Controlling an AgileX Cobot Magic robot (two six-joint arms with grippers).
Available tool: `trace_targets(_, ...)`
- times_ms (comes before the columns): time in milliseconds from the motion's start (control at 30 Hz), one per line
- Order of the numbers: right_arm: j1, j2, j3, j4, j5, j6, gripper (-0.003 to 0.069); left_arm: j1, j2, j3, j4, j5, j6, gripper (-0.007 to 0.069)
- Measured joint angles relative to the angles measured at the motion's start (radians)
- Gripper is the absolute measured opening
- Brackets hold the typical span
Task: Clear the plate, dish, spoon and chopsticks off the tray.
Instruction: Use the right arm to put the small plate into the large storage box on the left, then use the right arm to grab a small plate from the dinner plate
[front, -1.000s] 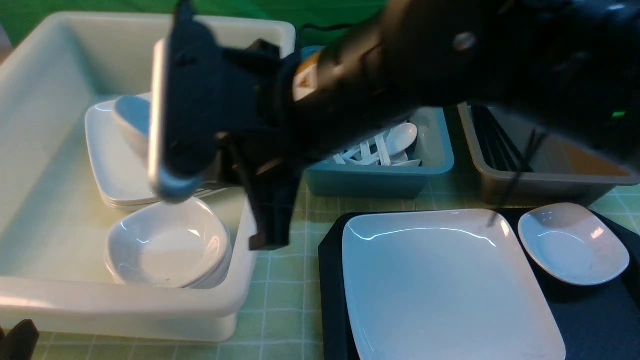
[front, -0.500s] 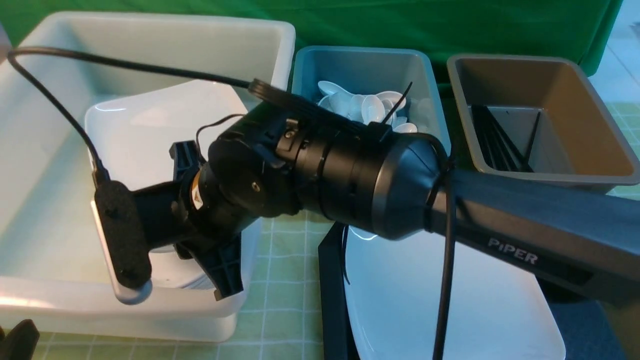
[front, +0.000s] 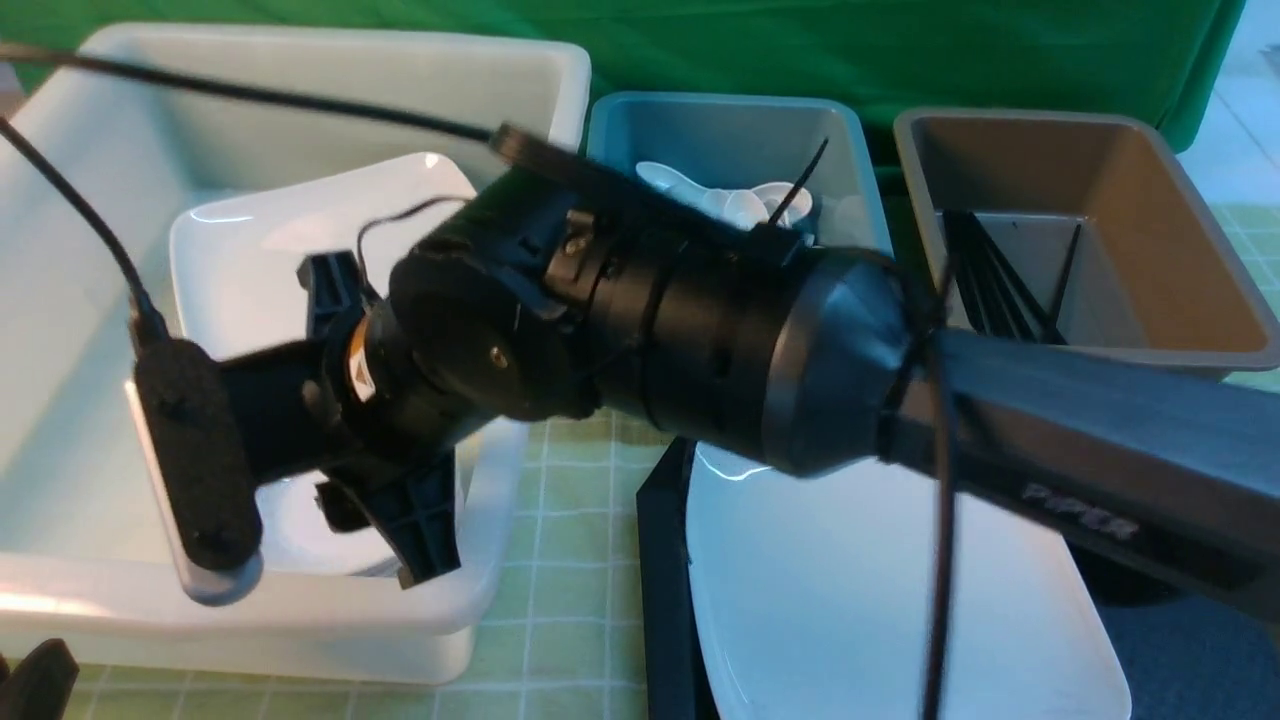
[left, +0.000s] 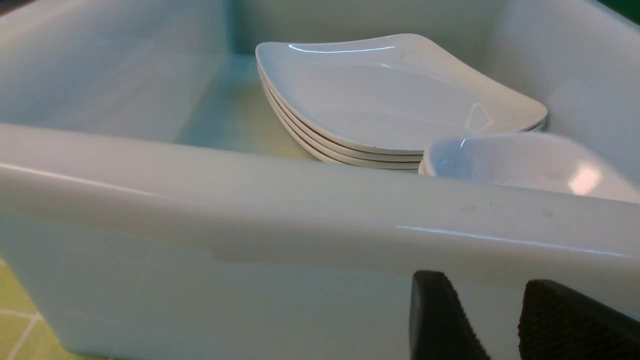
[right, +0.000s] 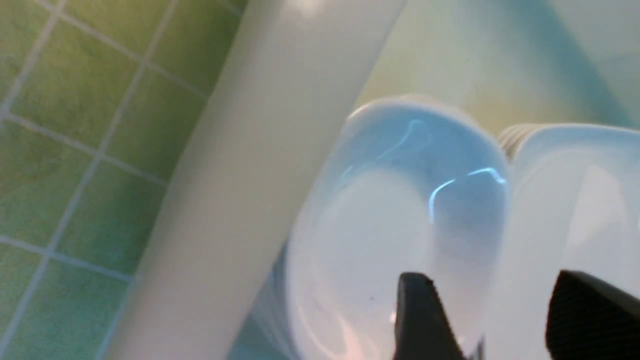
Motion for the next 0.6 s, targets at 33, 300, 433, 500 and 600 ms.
trace_targets(33, 0.002, -0.019, -0.005, -0.002, 0.014, 0.003, 0.0339, 0.000, 0.000, 0.000, 0.000, 0.000, 0.000, 0.0229)
trace_targets(300, 0.005, -0.219, -0.021, -0.248, 0.270, 0.400, 0.0214, 0.000, 0.000, 0.000, 0.000, 0.000, 0.000, 0.0229)
trace_targets(433, -0.063, -0.356, 0.032, -0.462, 0.434, 0.724, 0.0026, 0.000, 0.000, 0.000, 0.000, 0.001, 0.000, 0.0229)
trace_targets(500, -0.133, -0.431, 0.086, -0.461, 0.444, 0.790, 0.0009, 0.000, 0.000, 0.000, 0.000, 0.000, 0.000, 0.0229)
trace_targets(600, -0.288, -0.560, 0.211, -0.393, 0.455, 0.839, 0.0001, 0.000, 0.000, 0.000, 0.000, 0.000, 0.000, 0.0229)
